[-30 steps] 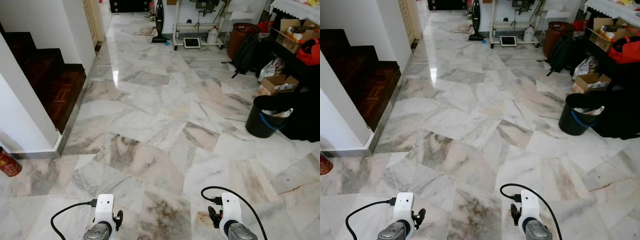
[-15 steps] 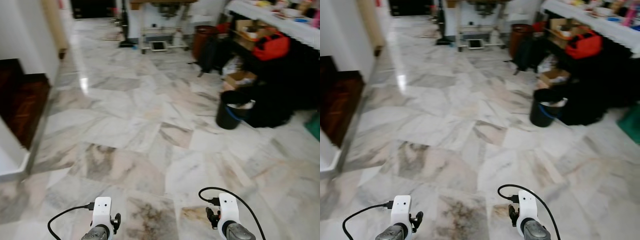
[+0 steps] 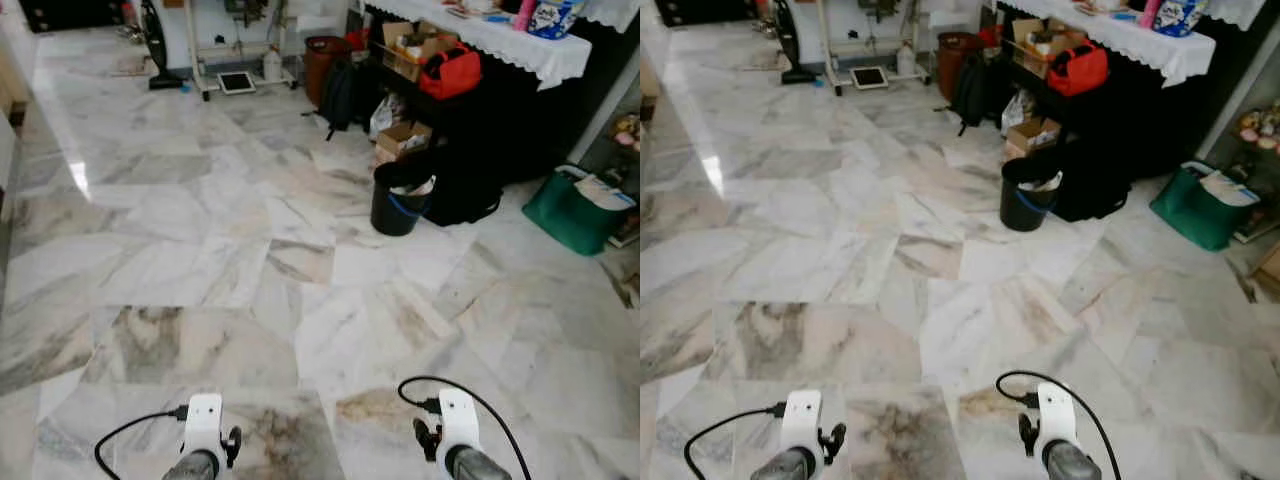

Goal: Setting the table

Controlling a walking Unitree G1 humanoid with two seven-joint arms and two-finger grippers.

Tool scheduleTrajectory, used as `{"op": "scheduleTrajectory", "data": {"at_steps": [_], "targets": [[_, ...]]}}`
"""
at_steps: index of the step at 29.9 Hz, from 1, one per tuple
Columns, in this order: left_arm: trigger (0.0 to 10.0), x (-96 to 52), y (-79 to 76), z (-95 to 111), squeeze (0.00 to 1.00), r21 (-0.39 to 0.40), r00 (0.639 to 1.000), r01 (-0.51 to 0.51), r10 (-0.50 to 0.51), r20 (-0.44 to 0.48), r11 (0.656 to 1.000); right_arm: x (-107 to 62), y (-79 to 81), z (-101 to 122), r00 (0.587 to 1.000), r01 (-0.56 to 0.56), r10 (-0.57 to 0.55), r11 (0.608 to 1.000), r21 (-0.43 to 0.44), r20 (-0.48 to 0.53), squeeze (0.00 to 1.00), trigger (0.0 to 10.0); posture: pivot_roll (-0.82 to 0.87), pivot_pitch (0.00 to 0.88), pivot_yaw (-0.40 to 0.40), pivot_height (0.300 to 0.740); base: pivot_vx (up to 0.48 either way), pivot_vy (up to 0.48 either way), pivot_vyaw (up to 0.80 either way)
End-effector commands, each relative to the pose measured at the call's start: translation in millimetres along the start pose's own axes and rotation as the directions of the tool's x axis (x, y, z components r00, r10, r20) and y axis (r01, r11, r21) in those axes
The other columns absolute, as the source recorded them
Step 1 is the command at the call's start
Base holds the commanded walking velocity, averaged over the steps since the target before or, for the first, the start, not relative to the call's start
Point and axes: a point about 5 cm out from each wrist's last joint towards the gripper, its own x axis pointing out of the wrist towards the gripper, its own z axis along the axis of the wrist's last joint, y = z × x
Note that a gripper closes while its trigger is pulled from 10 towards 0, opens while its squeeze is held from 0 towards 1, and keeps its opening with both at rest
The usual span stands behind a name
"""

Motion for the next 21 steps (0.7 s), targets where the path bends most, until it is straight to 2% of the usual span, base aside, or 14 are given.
{"op": "scheduleTrajectory", "data": {"at_steps": [1, 4, 8, 14, 21], "targets": [[10.0, -1.4, 1.4, -3.9, 0.00, -0.006, 1.000, -0.005, 0.005, -0.002, 1.000, 0.4, -0.5, 1.5, 1.000, 0.007, -0.007, 1.000, 0.005, 0.001, 0.00, 10.0, 0.08, 0.049, -0.049, 0.715, 0.000, 0.000, -0.74], [10.0, -1.3, 0.8, -3.6, 0.00, 0.000, 1.000, 0.000, 0.000, -0.002, 1.000, 0.3, -0.6, 1.2, 1.000, 0.009, -0.009, 1.000, 0.008, 0.001, 0.00, 10.0, 0.08, 0.052, -0.047, 0.715, 0.000, 0.000, -0.74], [10.0, -0.8, -0.6, -2.5, 0.00, 0.045, 1.000, 0.013, -0.013, -0.004, 0.999, -0.4, -1.9, -1.3, 1.000, 0.016, -0.016, 1.000, 0.015, -0.004, 0.00, 10.0, 0.08, 0.056, -0.043, 0.715, 0.000, -0.067, -0.74], [10.0, -0.9, -0.3, -2.9, 0.00, 0.031, 1.000, 0.011, -0.011, -0.006, 0.999, -0.7, -1.7, -3.0, 1.000, 0.020, -0.020, 1.000, 0.019, -0.008, 0.00, 10.0, 0.08, 0.061, -0.041, 0.715, 0.000, -0.134, -0.74], [10.0, -0.8, -0.8, -2.5, 0.00, 0.060, 1.000, 0.016, -0.016, -0.006, 0.998, -0.4, -0.3, -2.5, 1.000, 0.018, -0.018, 1.000, 0.021, -0.007, 0.00, 10.0, 0.08, 0.065, -0.039, 0.715, 0.000, -0.043, -0.74]]}}
